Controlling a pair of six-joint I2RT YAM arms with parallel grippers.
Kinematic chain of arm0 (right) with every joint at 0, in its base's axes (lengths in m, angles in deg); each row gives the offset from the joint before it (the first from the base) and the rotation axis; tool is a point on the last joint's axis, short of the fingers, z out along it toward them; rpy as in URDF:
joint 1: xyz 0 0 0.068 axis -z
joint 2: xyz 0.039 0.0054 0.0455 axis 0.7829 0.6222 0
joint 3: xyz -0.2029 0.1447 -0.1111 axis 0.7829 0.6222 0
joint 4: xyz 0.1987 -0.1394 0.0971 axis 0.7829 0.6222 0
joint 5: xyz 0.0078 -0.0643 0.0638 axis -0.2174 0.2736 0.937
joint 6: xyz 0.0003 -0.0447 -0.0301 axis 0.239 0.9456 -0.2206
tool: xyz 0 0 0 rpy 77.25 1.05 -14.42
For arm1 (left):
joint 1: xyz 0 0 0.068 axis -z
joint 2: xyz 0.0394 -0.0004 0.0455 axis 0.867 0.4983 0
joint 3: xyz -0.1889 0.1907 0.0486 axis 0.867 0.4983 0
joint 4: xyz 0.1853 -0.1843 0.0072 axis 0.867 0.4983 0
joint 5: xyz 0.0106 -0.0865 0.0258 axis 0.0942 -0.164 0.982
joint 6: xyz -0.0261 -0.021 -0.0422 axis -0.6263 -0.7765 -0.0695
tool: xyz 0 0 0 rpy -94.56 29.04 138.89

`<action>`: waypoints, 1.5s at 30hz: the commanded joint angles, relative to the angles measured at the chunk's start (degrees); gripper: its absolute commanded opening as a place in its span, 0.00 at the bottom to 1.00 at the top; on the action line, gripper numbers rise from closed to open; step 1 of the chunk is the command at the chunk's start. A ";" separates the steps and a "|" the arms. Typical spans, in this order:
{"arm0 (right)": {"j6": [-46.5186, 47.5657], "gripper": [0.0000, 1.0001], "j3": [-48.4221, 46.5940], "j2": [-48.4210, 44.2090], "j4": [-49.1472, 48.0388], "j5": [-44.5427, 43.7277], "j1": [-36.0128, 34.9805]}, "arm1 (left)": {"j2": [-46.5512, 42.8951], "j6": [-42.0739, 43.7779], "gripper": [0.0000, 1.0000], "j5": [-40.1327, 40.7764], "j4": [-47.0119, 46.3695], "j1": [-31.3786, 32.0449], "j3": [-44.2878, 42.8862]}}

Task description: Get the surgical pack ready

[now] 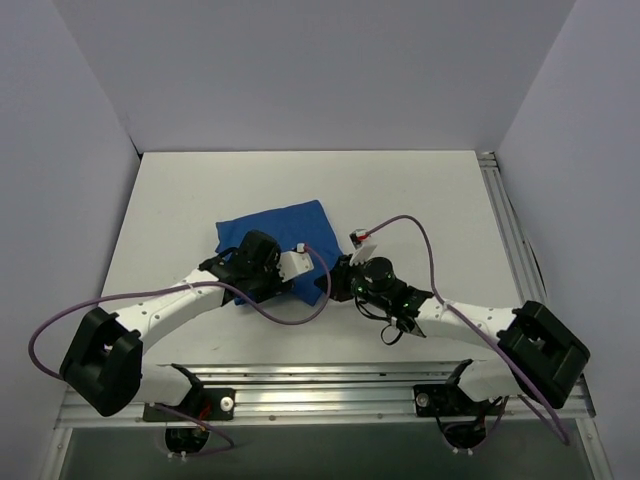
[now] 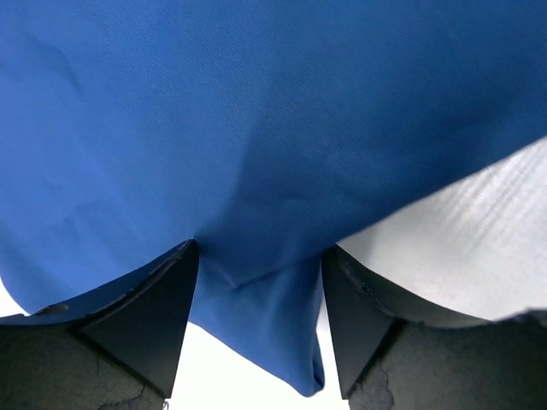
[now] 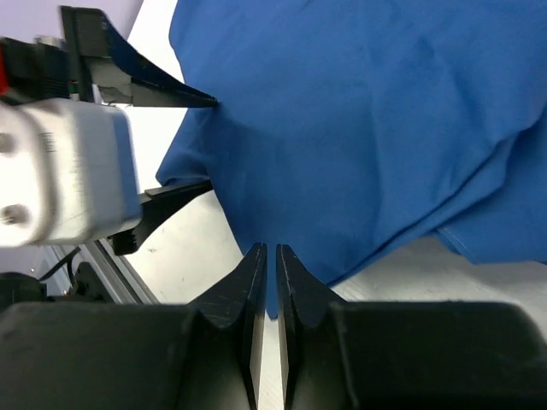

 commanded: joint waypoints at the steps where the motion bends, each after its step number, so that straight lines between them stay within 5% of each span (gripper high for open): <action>1: -4.05 0.06 0.93 4.99 -12.47 0.51 -0.87 | -0.63 -1.27 0.68 1.71 -6.25 0.51 0.70; 11: -5.46 0.02 0.15 16.79 -18.30 0.25 -1.40 | 1.39 -0.92 0.42 -0.22 -5.81 0.60 0.44; 19: -6.42 0.01 -3.63 22.94 -19.26 1.48 -0.61 | -0.63 -1.10 0.03 -1.80 -4.67 0.60 -0.88; 33: -15.73 0.00 -8.29 33.49 -33.05 4.82 3.43 | -3.09 -1.89 0.04 -6.29 -3.35 0.60 -3.61; 45: -16.53 0.00 -11.10 32.70 -32.09 3.24 2.64 | -2.83 -1.36 0.04 -5.50 -2.65 0.60 -5.10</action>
